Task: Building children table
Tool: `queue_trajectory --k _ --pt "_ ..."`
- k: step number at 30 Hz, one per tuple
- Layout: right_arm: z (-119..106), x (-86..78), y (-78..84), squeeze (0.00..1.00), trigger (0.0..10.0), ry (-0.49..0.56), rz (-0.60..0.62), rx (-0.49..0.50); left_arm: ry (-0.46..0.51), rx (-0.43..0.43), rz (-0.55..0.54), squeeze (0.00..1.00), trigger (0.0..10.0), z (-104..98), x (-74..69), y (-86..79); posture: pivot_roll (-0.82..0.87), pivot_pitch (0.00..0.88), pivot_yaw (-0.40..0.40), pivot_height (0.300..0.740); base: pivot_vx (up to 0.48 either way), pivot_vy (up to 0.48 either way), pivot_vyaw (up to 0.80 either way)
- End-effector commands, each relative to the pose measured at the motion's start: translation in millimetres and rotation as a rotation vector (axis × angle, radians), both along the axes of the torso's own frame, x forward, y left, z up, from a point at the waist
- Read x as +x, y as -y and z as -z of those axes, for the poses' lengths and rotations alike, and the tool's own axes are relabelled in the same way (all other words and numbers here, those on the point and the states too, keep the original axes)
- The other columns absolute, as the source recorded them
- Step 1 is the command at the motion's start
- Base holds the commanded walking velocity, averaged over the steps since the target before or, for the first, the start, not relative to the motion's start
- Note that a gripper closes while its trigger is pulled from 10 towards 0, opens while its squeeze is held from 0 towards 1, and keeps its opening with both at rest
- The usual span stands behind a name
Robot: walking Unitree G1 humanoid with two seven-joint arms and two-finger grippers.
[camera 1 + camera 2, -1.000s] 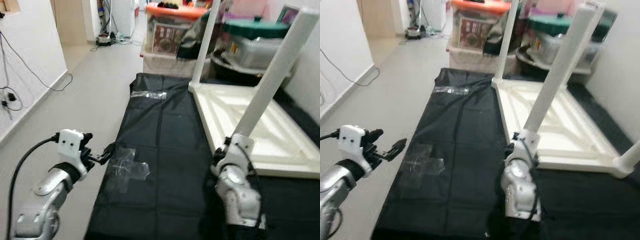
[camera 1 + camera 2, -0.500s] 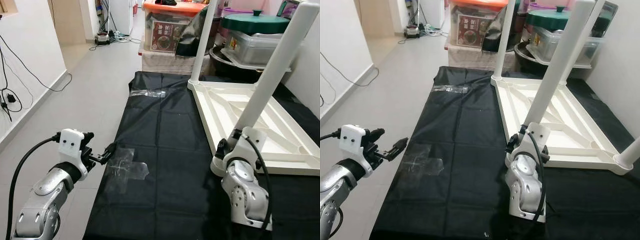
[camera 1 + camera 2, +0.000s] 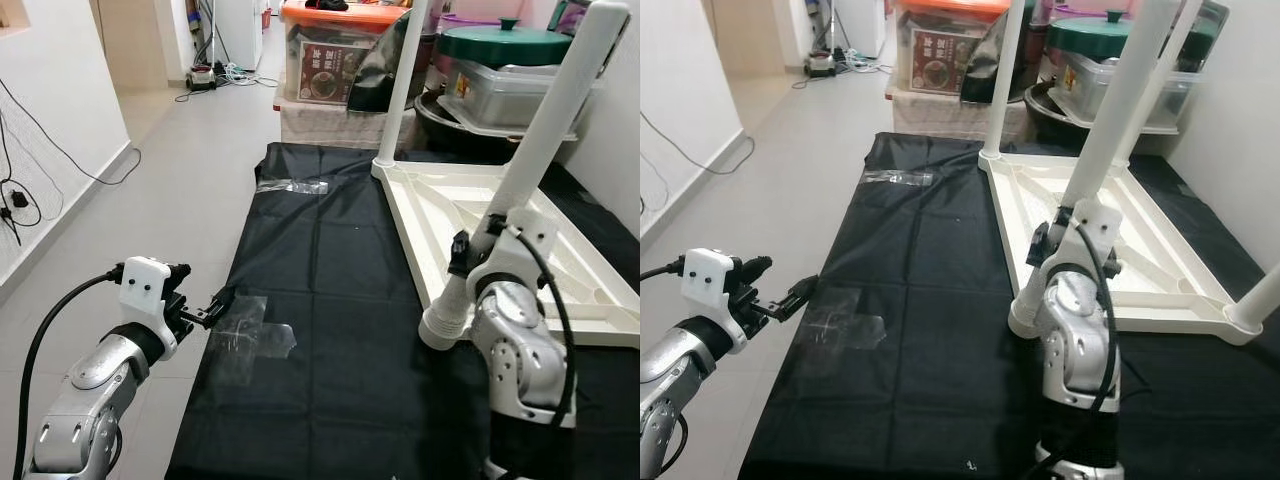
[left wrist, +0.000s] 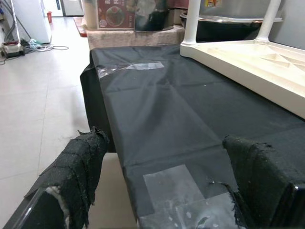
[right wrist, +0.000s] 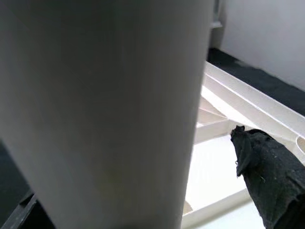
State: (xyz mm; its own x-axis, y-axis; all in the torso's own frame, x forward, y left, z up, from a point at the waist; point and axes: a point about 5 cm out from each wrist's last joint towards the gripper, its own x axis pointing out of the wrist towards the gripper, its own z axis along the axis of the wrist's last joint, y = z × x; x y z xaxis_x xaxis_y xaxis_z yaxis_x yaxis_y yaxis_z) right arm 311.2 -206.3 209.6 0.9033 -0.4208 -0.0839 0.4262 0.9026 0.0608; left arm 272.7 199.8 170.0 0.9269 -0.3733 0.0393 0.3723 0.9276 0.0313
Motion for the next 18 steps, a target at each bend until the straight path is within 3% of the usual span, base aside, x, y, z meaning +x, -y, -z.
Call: queue_trajectory --k 1,10,18 --pt "0 -1.2 15.6 0.0 10.0 -0.017 0.06 0.0 -0.018 0.001 0.01 0.0 10.0 5 0.5 1.7 0.04 0.0 -0.087 0.74 0.0 0.0 0.0" --pt "-18 8.1 47.9 0.0 10.0 0.015 0.067 0.009 -0.018 0.002 0.013 0.0 10.0 5 1.0 1.9 0.03 0.0 -0.083 0.74 0.0 0.0 0.0" --pt "-22 14.6 41.7 0.0 10.0 0.031 -0.069 0.069 -0.018 0.003 0.021 0.0 10.0 5 1.9 2.7 0.03 0.0 -0.082 0.74 0.0 0.0 0.0"
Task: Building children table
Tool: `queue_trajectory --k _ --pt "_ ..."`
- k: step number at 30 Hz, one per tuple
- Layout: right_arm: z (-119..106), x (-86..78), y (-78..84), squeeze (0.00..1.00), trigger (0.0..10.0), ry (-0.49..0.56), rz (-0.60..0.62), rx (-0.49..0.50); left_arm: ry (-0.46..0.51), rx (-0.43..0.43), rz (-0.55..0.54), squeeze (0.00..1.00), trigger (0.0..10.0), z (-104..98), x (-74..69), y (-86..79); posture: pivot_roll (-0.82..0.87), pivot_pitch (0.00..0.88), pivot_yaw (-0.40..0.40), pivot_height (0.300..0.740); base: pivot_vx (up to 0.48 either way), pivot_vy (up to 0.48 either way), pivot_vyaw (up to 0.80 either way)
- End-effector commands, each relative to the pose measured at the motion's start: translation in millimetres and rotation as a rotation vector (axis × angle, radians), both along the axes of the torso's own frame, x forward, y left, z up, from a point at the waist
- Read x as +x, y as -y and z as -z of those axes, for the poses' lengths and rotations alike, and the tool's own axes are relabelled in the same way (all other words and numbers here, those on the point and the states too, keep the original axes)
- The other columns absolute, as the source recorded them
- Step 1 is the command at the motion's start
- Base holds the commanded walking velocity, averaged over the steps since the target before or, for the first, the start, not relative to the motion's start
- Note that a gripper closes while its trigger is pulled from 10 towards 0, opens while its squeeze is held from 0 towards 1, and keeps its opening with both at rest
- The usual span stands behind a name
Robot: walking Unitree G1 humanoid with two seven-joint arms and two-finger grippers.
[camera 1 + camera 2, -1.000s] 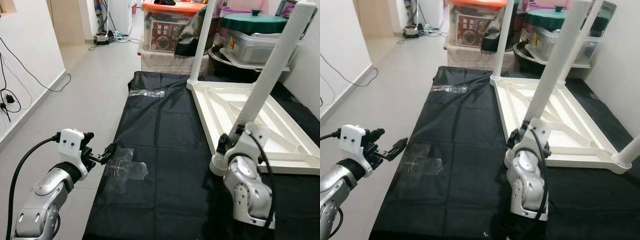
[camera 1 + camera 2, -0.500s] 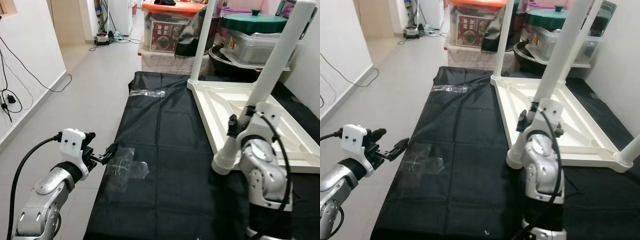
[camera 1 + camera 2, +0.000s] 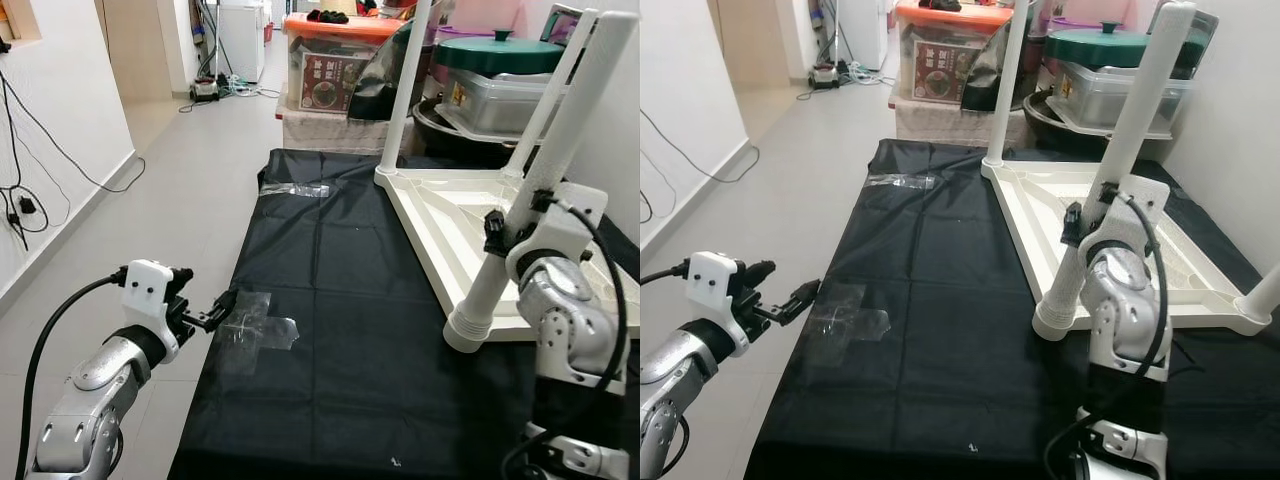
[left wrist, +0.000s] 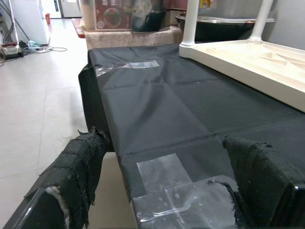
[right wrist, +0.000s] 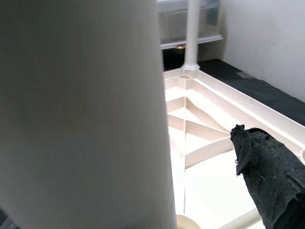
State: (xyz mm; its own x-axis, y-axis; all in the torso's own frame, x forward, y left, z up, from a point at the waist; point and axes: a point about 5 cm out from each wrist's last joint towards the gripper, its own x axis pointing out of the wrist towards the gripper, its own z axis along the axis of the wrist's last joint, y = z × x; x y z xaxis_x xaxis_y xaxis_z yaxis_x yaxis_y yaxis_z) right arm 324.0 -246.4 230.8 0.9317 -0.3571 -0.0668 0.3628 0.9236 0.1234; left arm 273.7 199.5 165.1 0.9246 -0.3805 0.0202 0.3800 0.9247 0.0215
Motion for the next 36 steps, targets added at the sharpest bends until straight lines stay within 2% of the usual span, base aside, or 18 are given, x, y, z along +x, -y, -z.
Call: queue_trajectory --k 1,7,8,10,11,12,13,15,17,18,20,21,23,24,25,26,28,36 --pt "1 3.6 2.2 0.0 10.0 -0.019 -0.027 0.023 0.005 0.006 0.014 0.0 10.0 0 1.1 2.6 0.03 0.0 -0.082 0.74 0.0 0.0 0.0" --pt "4 9.0 3.3 0.0 10.0 -0.032 -0.113 0.056 0.006 0.009 0.014 0.0 10.0 1 1.4 2.8 0.03 0.0 -0.084 0.74 0.0 0.0 0.0" --pt "3 11.9 3.2 0.0 10.0 -0.018 -0.174 0.079 0.006 0.01 0.014 0.0 10.0 1 1.3 2.8 0.03 0.0 -0.084 0.74 0.0 0.0 0.0" --pt "3 11.9 3.2 0.0 10.0 -0.018 -0.174 0.079 0.006 0.01 0.014 0.0 10.0 1 1.3 2.8 0.03 0.0 -0.084 0.74 0.0 0.0 0.0" --pt "0 14.8 4.9 0.0 10.0 0.003 -0.24 0.047 0.005 0.01 0.014 0.0 10.0 1 1.3 2.9 0.03 0.0 -0.084 0.74 0.0 0.0 0.0" --pt "0 14.8 4.9 0.0 10.0 0.003 -0.24 0.047 0.005 0.01 0.014 0.0 10.0 1 1.3 2.9 0.03 0.0 -0.084 0.74 0.0 0.0 0.0" --pt "-4 20.0 13.7 0.0 10.0 0.025 -0.308 -0.014 0.007 0.01 0.015 0.0 10.0 1 1.6 2.9 0.03 0.0 -0.087 0.74 0.0 0.0 0.0" --pt "-6 23.4 22.2 0.0 10.0 0.034 -0.358 -0.075 0.008 0.011 0.015 0.0 10.0 1 1.8 2.7 0.03 0.0 -0.087 0.74 0.0 0.0 0.0" --pt "-6 23.4 22.2 0.0 10.0 0.034 -0.358 -0.075 0.008 0.011 0.015 0.0 10.0 1 1.8 2.7 0.03 0.0 -0.087 0.74 0.0 0.0 0.0" --pt "-6 26.8 33.5 0.0 10.0 0.02 -0.387 -0.125 0.008 0.013 0.015 0.0 10.0 0 1.9 2.6 0.04 0.0 -0.088 0.74 0.0 0.0 0.0" --pt "-6 26.8 33.5 0.0 10.0 0.02 -0.387 -0.125 0.008 0.013 0.015 0.0 10.0 0 1.9 2.6 0.04 0.0 -0.088 0.74 0.0 0.0 0.0" --pt "-2 28.8 45.2 0.0 7.8 -0.009 -0.399 -0.166 0.008 0.014 0.016 0.0 10.0 0 1.8 2.5 0.04 0.0 -0.088 0.74 0.0 0.0 0.0" --pt "-2 28.8 45.2 0.0 7.8 -0.009 -0.399 -0.166 0.008 0.014 0.016 0.0 10.0 0 1.8 2.5 0.04 0.0 -0.088 0.74 0.0 0.0 0.0" --pt "5 29.0 53.9 0.0 3.1 -0.04 -0.412 -0.186 0.009 0.016 0.015 0.0 10.0 0 1.5 2.3 0.04 0.0 -0.09 0.74 0.0 0.0 0.0" --pt "5 29.0 53.9 0.0 3.1 -0.04 -0.412 -0.186 0.009 0.016 0.015 0.0 10.0 0 1.5 2.3 0.04 0.0 -0.09 0.74 0.0 0.0 0.0" --pt "14 27.5 59.3 0.0 0.0 -0.069 -0.446 -0.185 0.009 0.018 0.015 0.0 10.0 0 1.2 2.0 0.04 0.0 -0.09 0.74 0.0 0.0 0.0" --pt "27 24.0 60.5 0.0 0.0 -0.118 -0.519 -0.152 0.008 0.022 0.015 0.0 10.0 0 0.7 0.6 0.05 0.0 -0.087 0.74 0.0 0.0 0.0" --pt "42 22.3 61.7 0.0 0.0 -0.196 -0.524 -0.155 0.009 0.026 0.015 0.0 10.0 -1 1.1 -0.6 0.06 0.0 -0.086 0.74 0.0 0.0 0.0"
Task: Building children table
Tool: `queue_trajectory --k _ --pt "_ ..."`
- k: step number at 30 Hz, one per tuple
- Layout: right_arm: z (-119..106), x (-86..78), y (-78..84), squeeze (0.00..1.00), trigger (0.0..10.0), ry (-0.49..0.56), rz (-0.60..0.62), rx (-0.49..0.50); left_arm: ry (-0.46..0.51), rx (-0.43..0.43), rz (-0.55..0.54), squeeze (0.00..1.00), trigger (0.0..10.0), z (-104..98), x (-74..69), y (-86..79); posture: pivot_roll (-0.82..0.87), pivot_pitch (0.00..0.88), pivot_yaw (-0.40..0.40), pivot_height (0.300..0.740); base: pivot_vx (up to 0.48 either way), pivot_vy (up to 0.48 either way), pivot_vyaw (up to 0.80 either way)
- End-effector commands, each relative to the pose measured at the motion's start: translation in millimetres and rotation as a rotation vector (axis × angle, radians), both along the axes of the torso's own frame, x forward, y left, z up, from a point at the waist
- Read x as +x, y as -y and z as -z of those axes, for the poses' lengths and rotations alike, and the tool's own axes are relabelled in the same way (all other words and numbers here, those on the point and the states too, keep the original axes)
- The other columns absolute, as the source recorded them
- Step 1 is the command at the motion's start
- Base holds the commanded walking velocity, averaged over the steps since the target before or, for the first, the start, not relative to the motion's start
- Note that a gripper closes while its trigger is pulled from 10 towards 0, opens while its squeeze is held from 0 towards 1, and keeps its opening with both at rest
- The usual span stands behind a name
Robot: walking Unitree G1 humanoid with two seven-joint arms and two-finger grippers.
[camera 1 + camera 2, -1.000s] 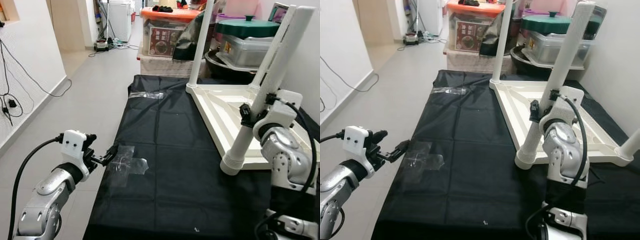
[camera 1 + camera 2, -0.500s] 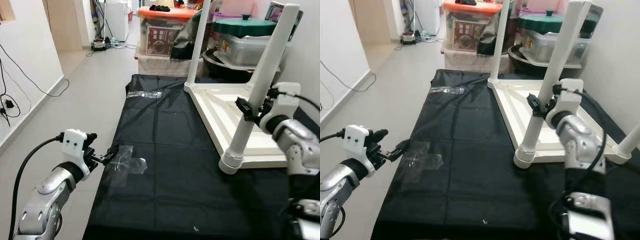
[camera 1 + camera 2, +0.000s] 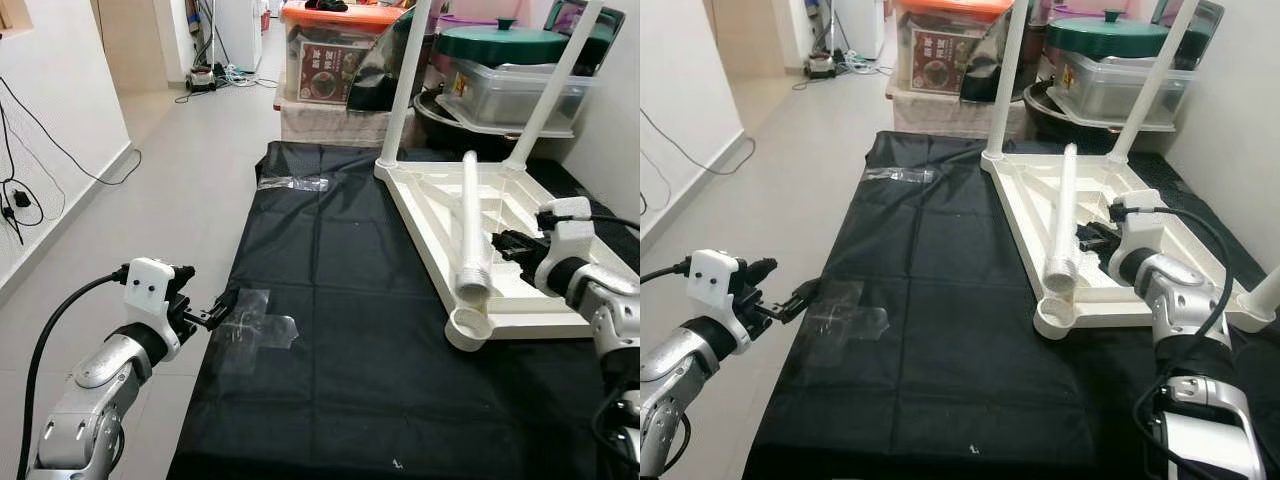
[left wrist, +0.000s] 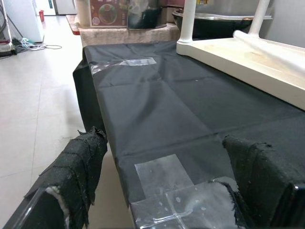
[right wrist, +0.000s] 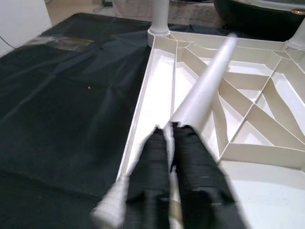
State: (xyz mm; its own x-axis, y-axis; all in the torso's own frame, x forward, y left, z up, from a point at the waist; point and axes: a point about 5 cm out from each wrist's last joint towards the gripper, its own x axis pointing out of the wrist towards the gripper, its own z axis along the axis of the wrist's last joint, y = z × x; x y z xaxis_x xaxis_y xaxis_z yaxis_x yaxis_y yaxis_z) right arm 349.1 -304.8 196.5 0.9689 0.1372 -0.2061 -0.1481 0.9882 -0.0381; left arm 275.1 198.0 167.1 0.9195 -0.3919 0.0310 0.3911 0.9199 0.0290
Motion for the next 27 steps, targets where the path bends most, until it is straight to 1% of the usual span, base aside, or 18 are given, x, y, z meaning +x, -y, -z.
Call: queue_trajectory --k 1,3,4,5,6,8,9,10,11,13,14,15,17,20,21,22,26,27 --pt "15 2.4 4.0 0.0 0.0 -0.068 0.114 -0.069 -0.002 0.032 -0.003 0.0 10.0 -2 -0.5 -5.8 0.07 0.0 -0.078 0.74 0.0 0.0 0.0" --pt "15 2.4 4.0 0.0 0.0 -0.068 0.114 -0.069 -0.002 0.032 -0.003 0.0 10.0 -2 -0.5 -5.8 0.07 0.0 -0.078 0.74 0.0 0.0 0.0" --pt "14 7.6 -4.4 0.0 0.0 -0.036 0.158 -0.059 -0.004 0.05 -0.011 0.0 10.0 -2 -0.8 -9.0 0.08 0.0 -0.069 0.74 0.0 0.0 0.0" --pt "14 7.6 -4.4 0.0 0.0 -0.036 0.158 -0.059 -0.004 0.05 -0.011 0.0 10.0 -2 -0.8 -9.0 0.08 0.0 -0.069 0.74 0.0 0.0 0.0" --pt "16 12.3 -17.7 0.0 0.0 -0.024 0.205 -0.029 -0.008 0.065 -0.025 0.0 10.0 -3 0.0 -12.0 0.08 0.0 -0.064 0.74 0.0 0.0 0.0" --pt "16 12.3 -17.7 0.0 0.0 -0.024 0.205 -0.029 -0.008 0.065 -0.025 0.0 10.0 -3 0.0 -12.0 0.08 0.0 -0.064 0.74 0.0 0.0 0.0" --pt "24 14.9 -33.1 0.0 3.7 -0.048 0.232 0.01 -0.012 0.073 -0.042 0.0 10.0 -2 1.4 -12.7 0.08 0.0 -0.062 0.74 0.0 0.0 0.0" --pt "37 15.2 -48.5 0.0 10.0 -0.13 0.289 0.032 -0.014 0.084 -0.062 0.0 10.0 -2 3.0 -12.4 0.09 0.0 -0.063 0.74 0.0 0.0 0.0" --pt "37 15.2 -48.5 0.0 10.0 -0.13 0.289 0.032 -0.014 0.084 -0.062 0.0 10.0 -2 3.0 -12.4 0.09 0.0 -0.063 0.74 0.0 0.0 0.0" --pt "60 10.4 -79.2 0.0 10.0 -0.242 0.275 0.053 -0.027 0.098 -0.121 0.0 10.0 2 6.0 -13.0 0.09 0.0 -0.061 0.74 0.0 0.0 0.0" --pt "60 10.4 -79.2 0.0 10.0 -0.242 0.275 0.053 -0.027 0.098 -0.121 0.0 10.0 2 6.0 -13.0 0.09 0.0 -0.061 0.74 0.0 0.0 0.0" --pt "65 7.6 -91.0 0.0 10.0 -0.269 0.284 0.028 -0.028 0.114 -0.15 0.0 10.0 4 7.0 -14.9 0.09 0.0 -0.062 0.74 0.0 0.0 0.0" --pt "61 5.2 -106.6 0.0 10.0 -0.202 0.267 0.015 -0.024 0.118 -0.193 0.0 10.0 6 7.8 -17.6 0.09 0.0 -0.067 0.74 0.0 0.0 0.0" --pt "58 4.3 -110.8 0.0 10.0 -0.173 0.265 0.01 -0.022 0.116 -0.208 0.0 10.0 6 8.0 -18.4 0.09 0.0 -0.067 0.74 0.0 0.0 0.0" --pt "52 4.0 -117.1 1.0 10.0 -0.121 0.2 0.088 -0.013 0.119 -0.224 0.0 10.0 5 8.1 -18.3 0.09 0.0 -0.072 0.74 0.0 0.0 0.0" --pt "45 2.8 -122.2 1.0 10.0 -0.067 0.174 0.141 -0.005 0.115 -0.242 0.0 10.0 6 7.8 -16.9 0.09 0.0 -0.078 0.74 0.0 0.0 0.0" --pt "39 1.1 -125.6 1.0 10.0 -0.026 0.164 0.164 0.003 0.109 -0.254 0.0 10.0 6 7.4 -15.1 0.08 0.0 -0.081 0.74 0.0 0.0 0.0" --pt "33 -0.6 -127.5 1.0 10.0 0.013 0.167 0.17 0.01 0.101 -0.262 0.0 10.0 7 6.9 -13.4 0.08 0.0 -0.082 0.74 0.0 0.0 0.0"
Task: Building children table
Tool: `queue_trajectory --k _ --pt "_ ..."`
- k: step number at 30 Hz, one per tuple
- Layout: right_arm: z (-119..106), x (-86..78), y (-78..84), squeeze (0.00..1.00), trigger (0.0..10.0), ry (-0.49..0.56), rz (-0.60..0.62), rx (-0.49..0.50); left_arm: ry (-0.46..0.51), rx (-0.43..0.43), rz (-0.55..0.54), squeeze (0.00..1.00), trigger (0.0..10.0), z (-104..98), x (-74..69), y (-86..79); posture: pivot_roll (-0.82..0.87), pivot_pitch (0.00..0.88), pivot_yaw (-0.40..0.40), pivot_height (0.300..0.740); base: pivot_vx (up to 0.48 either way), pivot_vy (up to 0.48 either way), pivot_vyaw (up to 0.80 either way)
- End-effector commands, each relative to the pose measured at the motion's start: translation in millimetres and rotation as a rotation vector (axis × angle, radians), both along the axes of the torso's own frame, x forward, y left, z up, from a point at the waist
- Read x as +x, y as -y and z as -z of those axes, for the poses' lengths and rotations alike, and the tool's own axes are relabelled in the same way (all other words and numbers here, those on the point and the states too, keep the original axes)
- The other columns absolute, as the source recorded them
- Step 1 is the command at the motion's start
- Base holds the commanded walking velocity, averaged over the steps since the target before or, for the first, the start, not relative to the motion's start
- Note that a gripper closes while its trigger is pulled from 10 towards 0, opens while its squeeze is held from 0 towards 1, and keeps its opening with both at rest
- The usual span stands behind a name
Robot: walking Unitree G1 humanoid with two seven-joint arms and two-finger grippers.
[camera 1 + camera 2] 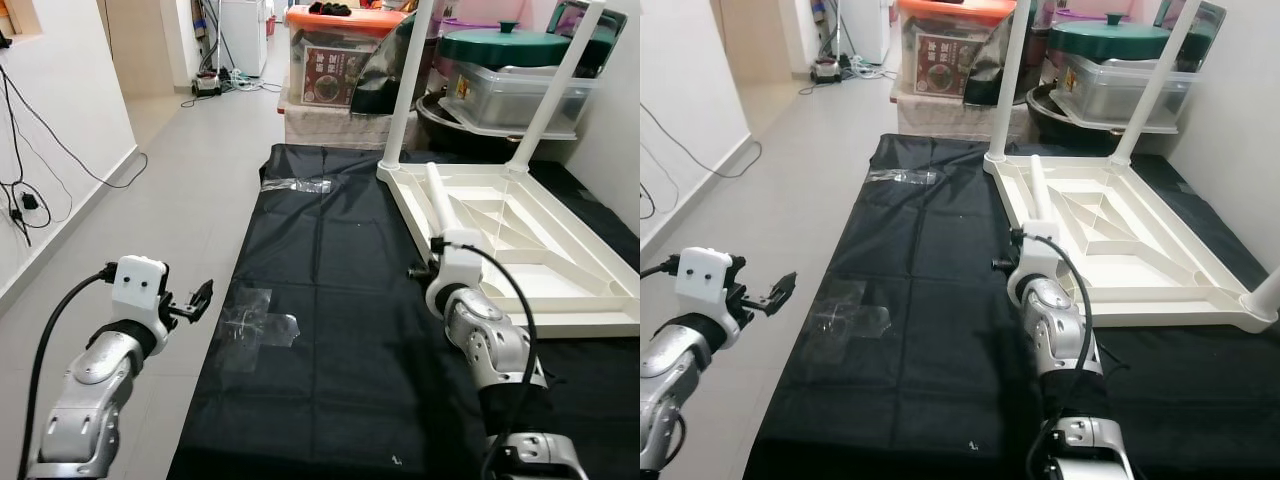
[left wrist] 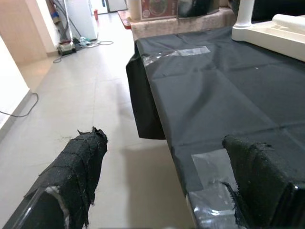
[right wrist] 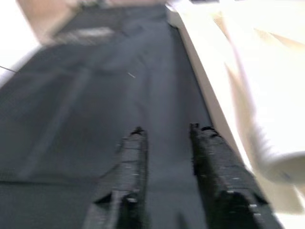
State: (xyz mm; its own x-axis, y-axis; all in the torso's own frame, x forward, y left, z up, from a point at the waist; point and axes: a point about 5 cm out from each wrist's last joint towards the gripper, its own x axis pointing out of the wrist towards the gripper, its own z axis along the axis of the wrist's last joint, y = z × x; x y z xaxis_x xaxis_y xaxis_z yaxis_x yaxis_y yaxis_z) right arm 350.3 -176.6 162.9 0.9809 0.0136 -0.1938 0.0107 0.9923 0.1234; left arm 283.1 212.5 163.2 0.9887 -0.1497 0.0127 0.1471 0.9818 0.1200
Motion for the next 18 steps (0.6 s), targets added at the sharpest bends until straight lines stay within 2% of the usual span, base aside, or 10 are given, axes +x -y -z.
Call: queue_trajectory --k 1,4,6,14,18 --pt "0 -1.8 0.7 1.0 10.0 0.013 0.009 0.006 0.002 0.008 -0.007 0.0 10.0 3 -1.0 1.1 0.08 0.0 -0.082 0.74 0.0 0.0 0.0" --pt "-9 -4.6 -2.8 1.0 10.0 0.058 0.016 -0.005 0.004 0.004 -0.013 0.0 10.0 4 -2.1 3.4 0.08 0.0 -0.088 0.74 0.0 0.0 0.0" --pt "-24 -10.9 -9.3 1.0 10.0 0.136 0.018 -0.049 0.014 0.01 -0.018 0.0 10.0 3 -2.8 9.3 0.07 0.0 -0.092 0.74 0.0 0.0 0.0" --pt "-24 -17.9 -15.4 1.0 10.0 0.163 0.022 -0.099 0.044 -0.018 0.004 0.0 10.0 -2 -3.3 19.2 0.07 0.0 -0.092 0.74 0.0 0.0 0.0" --pt "-29 -22.1 -19.8 1.0 10.0 0.213 -0.002 -0.079 0.069 -0.03 0.017 0.0 10.0 -5 -5.2 27.3 0.07 0.0 -0.088 0.74 0.0 0.0 0.0"
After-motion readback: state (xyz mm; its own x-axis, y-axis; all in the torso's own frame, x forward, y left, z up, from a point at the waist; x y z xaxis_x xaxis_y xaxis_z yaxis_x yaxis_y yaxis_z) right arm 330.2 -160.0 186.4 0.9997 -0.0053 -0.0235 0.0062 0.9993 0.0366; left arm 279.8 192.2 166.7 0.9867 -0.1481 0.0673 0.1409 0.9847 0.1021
